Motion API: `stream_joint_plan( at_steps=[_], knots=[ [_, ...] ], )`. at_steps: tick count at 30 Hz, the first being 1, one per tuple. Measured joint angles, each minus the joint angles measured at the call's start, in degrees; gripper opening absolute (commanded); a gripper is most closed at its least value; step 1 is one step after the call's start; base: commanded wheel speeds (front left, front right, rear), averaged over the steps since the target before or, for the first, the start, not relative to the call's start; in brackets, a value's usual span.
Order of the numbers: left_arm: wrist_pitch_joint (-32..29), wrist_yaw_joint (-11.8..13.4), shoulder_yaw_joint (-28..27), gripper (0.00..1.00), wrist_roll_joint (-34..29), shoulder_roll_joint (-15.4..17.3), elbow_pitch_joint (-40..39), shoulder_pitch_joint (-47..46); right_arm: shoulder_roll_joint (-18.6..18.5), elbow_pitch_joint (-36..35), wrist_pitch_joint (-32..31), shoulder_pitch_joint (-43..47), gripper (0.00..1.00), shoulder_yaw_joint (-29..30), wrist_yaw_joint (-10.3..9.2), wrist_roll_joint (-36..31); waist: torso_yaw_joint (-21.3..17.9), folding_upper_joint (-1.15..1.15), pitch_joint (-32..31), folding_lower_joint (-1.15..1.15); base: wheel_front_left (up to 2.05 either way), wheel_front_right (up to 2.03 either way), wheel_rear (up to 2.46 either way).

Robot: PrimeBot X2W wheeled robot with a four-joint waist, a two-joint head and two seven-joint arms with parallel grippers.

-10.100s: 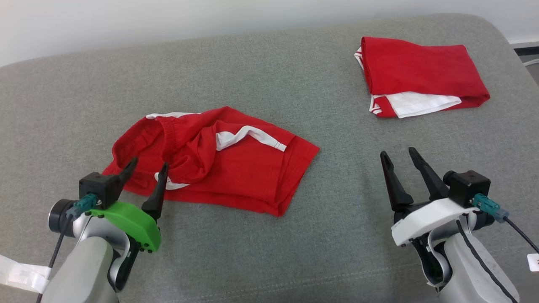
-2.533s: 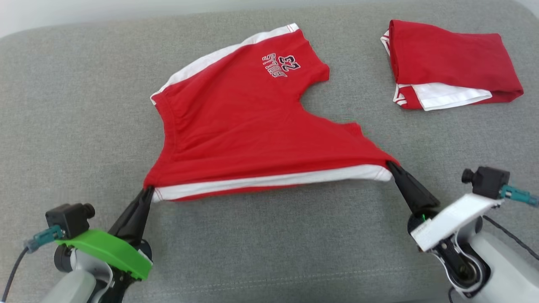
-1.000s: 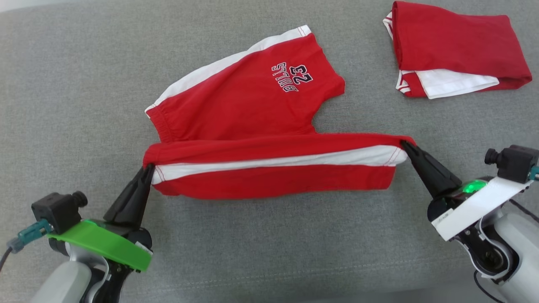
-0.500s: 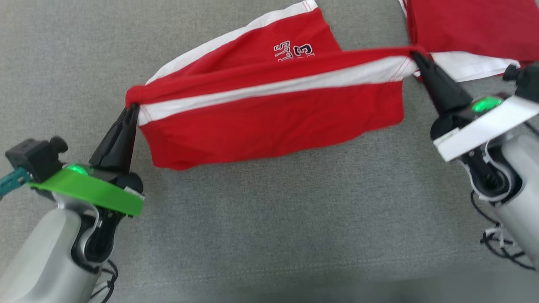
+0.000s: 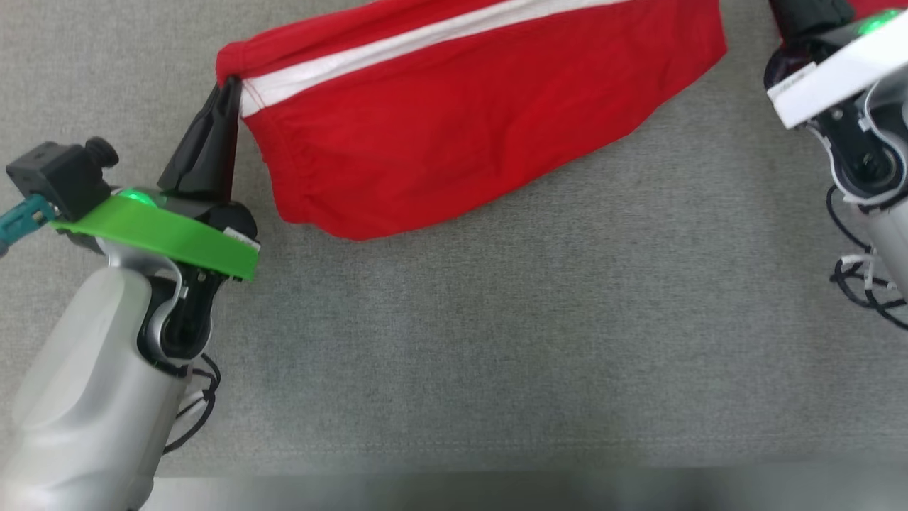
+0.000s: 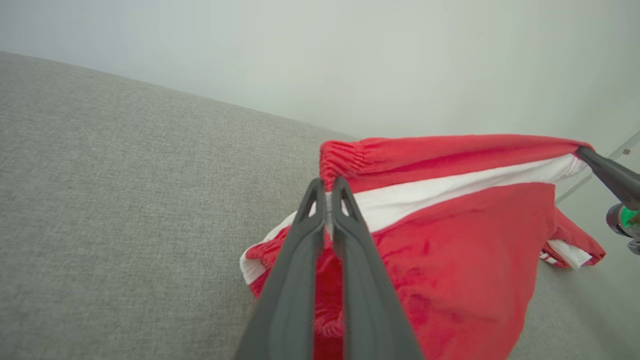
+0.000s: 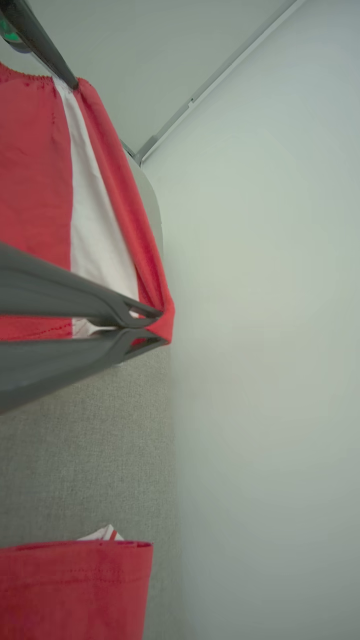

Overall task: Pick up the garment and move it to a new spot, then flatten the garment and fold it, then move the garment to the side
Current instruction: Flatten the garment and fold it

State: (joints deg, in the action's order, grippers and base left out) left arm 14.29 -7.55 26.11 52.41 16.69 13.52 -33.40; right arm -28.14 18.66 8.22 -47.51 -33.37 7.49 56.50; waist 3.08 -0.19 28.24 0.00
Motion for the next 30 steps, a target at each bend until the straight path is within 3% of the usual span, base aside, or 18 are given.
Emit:
stream_joint_plan(
  at_steps=[9,12,14,15,16,17,18,19,20,30],
  knots=[
    [0.1,0.0,-0.2,0.0,-0.8,-3.4,4.7,-4.8,2.6,8.8,-3.5,-7.9,0.0,-1.6,-0.47,-1.7,2.9,0.0,4.6,0.0,0.0,0.0,0.0],
    [0.1,0.0,-0.1,0.0,-1.0,-4.4,6.5,-6.1,3.3,11.7,-4.1,-9.7,0.05,-2.3,-0.54,-2.7,3.9,0.0,5.8,0.0,0.0,0.0,0.0],
    [0.1,0.0,-0.2,0.0,-1.2,-5.0,7.5,-6.6,4.0,13.6,-4.2,-10.7,0.15,-2.8,-0.54,-3.2,4.6,0.0,6.4,0.0,0.0,0.0,0.0],
    [0.1,0.0,-0.3,0.0,-1.2,-5.2,8.1,-6.8,4.5,14.4,-4.2,-11.1,0.22,-3.0,-0.54,-3.4,4.9,0.0,6.7,0.0,0.0,0.0,0.0],
    [0.1,0.0,-0.3,0.0,-1.2,-5.3,8.6,-6.8,5.0,15.2,-4.3,-11.4,0.45,-3.3,-0.53,-3.6,5.1,0.0,6.9,0.0,0.0,0.0,0.0],
    [0.1,0.0,-0.3,0.0,-1.2,-5.3,9.4,-6.8,5.5,15.9,-4.3,-11.7,0.95,-3.6,-0.52,-3.6,5.3,0.0,7.1,0.0,0.0,0.0,0.0],
    [0.1,0.0,-0.1,0.05,-1.2,-5.4,10.1,-6.8,5.9,16.6,-4.2,-12.0,1.0,-3.8,-0.52,-3.6,5.5,0.0,7.2,0.0,0.0,0.0,0.0],
    [0.2,0.0,0.0,0.34,-1.4,-5.5,10.6,-6.8,6.3,17.3,-4.2,-12.4,1.0,-3.9,-0.52,-3.6,5.6,0.0,7.3,0.0,0.0,0.0,0.0],
    [0.2,0.0,0.0,0.97,-1.6,-5.6,11.0,-6.9,6.5,18.0,-4.2,-12.7,1.0,-4.0,-0.52,-3.6,5.7,0.0,7.4,0.0,0.0,0.0,0.0],
    [0.2,0.0,-1.2,1.0,-4.0,-6.3,13.8,-7.9,8.4,23.8,-0.5,-13.1,1.0,-5.2,-0.45,-4.2,4.9,0.0,5.3,0.0,0.0,0.0,0.0]
  ],
)
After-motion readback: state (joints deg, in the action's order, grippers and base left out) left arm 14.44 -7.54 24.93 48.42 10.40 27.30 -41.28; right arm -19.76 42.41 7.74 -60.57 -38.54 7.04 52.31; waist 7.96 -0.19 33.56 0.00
